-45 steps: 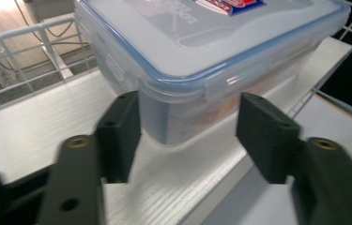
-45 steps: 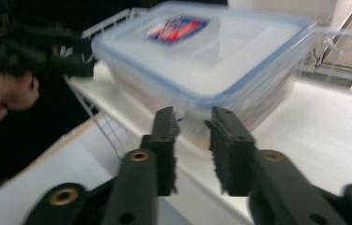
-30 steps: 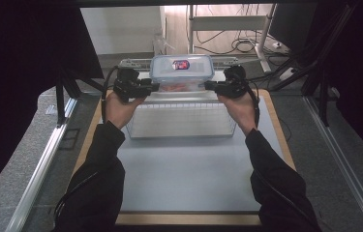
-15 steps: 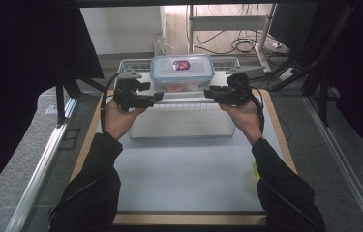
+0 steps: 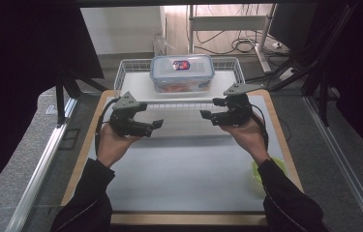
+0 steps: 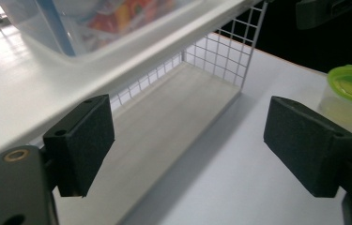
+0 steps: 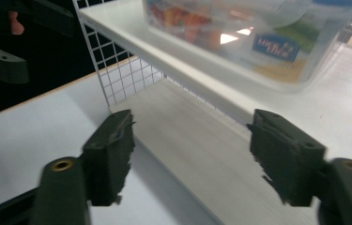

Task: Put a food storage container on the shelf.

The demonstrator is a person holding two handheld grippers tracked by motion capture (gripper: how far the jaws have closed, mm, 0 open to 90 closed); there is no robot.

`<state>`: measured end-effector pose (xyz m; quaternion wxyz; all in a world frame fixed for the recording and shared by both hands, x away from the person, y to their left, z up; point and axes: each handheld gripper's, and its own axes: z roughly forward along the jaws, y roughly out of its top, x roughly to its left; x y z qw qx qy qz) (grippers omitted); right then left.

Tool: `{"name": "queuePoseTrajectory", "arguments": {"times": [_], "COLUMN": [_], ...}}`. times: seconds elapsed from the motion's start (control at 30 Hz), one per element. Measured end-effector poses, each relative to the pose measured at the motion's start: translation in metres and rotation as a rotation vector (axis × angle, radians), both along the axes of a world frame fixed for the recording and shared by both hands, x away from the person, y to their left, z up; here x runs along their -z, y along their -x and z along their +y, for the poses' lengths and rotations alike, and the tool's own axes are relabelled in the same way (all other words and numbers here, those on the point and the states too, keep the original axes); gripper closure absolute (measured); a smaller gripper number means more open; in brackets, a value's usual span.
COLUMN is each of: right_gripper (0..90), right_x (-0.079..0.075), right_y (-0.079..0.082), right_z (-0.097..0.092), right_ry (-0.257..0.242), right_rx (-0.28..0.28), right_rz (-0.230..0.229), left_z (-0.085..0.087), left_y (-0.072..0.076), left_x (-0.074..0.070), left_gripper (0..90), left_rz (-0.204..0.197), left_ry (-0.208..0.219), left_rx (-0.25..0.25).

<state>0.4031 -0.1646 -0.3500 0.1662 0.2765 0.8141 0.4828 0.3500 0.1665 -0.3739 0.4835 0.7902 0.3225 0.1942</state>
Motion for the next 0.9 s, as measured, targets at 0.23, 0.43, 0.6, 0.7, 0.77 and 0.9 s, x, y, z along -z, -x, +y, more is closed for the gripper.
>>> {"name": "queuePoseTrajectory", "arguments": {"times": [0.23,0.43,0.6,0.7,0.77,0.9], "right_gripper": [18.7,10.7,7.2,6.5,6.0,4.7], "right_x": [0.020,0.036,0.046,0.050,0.052,0.062], "right_y": [0.016,0.028,0.039,0.047,0.052,0.062], "right_z": [-0.005,-0.011,-0.013,-0.017,-0.019,-0.024], "right_ry": [0.008,0.010,0.041,0.041,0.036,0.047], "right_rx": [-0.003,-0.007,-0.020,-0.031,-0.034,-0.036], "right_rz": [-0.015,-0.018,-0.011,-0.011,-0.010,-0.005], "left_z": [0.001,-0.004,-0.011,-0.013,-0.013,-0.008], "left_y": [0.020,0.037,0.049,0.057,0.061,0.073], "left_x": [0.019,0.035,0.044,0.049,0.053,0.065], "left_gripper": [11.8,7.7,5.4,4.3,3.6,3.0], "left_rz": [0.016,0.010,0.001,-0.002,0.002,-0.006], "left_ry": [0.026,0.013,-0.038,-0.049,-0.055,-0.063], "left_rx": [0.010,0.018,0.018,0.025,0.026,0.001]}}
